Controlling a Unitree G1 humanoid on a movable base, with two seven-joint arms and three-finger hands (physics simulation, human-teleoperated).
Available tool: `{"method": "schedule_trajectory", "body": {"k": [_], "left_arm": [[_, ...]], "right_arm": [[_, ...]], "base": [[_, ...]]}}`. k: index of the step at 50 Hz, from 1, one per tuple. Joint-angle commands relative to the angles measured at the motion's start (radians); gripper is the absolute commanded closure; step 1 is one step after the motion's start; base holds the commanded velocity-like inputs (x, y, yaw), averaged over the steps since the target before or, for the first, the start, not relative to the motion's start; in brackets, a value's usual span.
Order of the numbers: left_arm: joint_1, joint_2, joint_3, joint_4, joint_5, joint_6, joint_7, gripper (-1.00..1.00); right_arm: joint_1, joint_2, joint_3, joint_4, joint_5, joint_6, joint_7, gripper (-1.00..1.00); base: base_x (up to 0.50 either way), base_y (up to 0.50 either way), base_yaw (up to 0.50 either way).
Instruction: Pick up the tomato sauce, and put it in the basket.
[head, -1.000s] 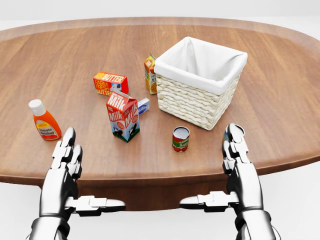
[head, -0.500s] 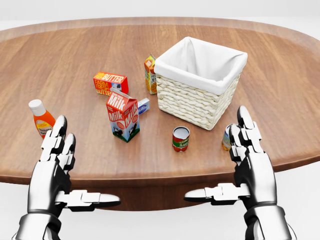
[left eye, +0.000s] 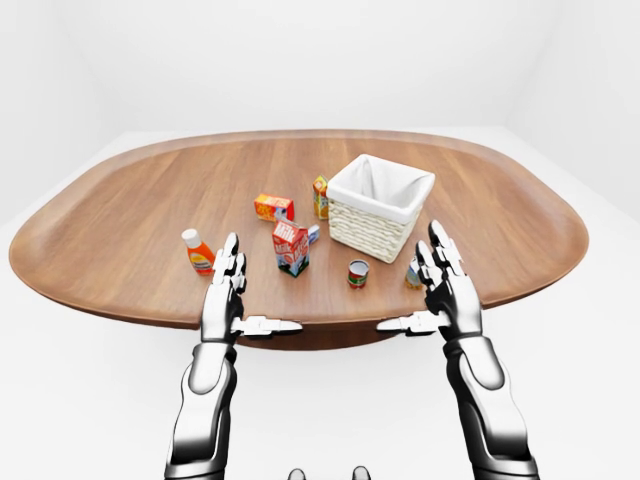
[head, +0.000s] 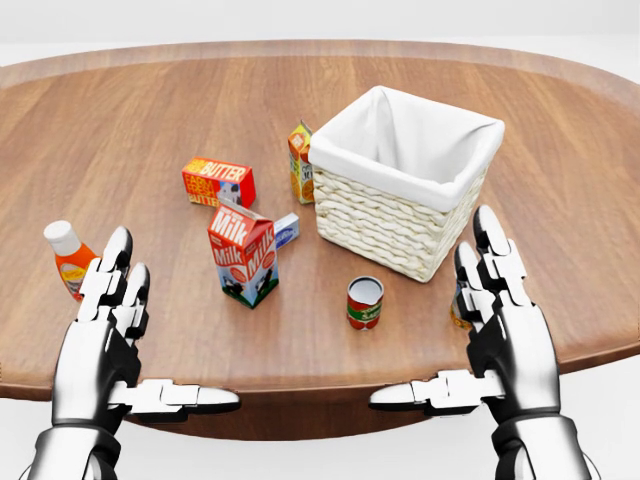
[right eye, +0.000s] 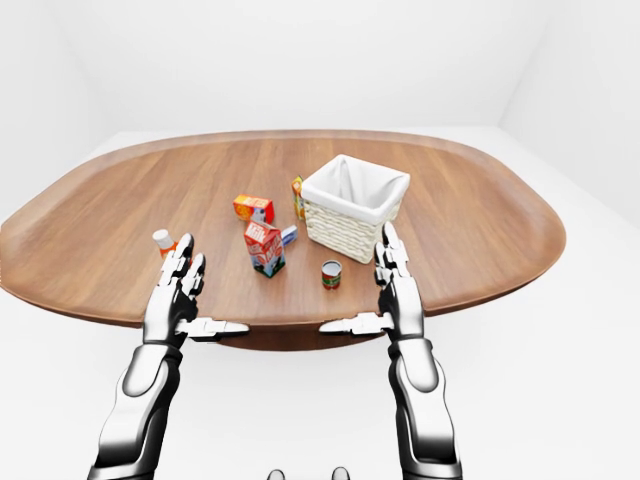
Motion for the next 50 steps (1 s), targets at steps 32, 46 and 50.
{"method": "schedule_trajectory", "body": {"k": [32,46,50], "left_arm": [[0.003,-0.002,-0.005,0.015,0.006,0.000,-0.003,-1.00],[0.001,-0.002,-0.005,0.022,0.007,0.000,-0.003,-0.99],[0.002,-0.002,-0.007,0.019,0.008,0.000,-0.003,-0.99]], "right_arm": [[0.015,0.002,0.005,-0.016,0.020,0.000,0.032,-1.00],[0.010,0.003,0.003,-0.005,0.020,0.000,0.030,-1.00],[0.008,0.004,0.000,-0.006,0.026,0.000,0.027,-1.00]], "base": [[0.19,-0.20,0.00],[-0.01,-0.50,0.00],[-0.01,-0.50,0.00]]}}
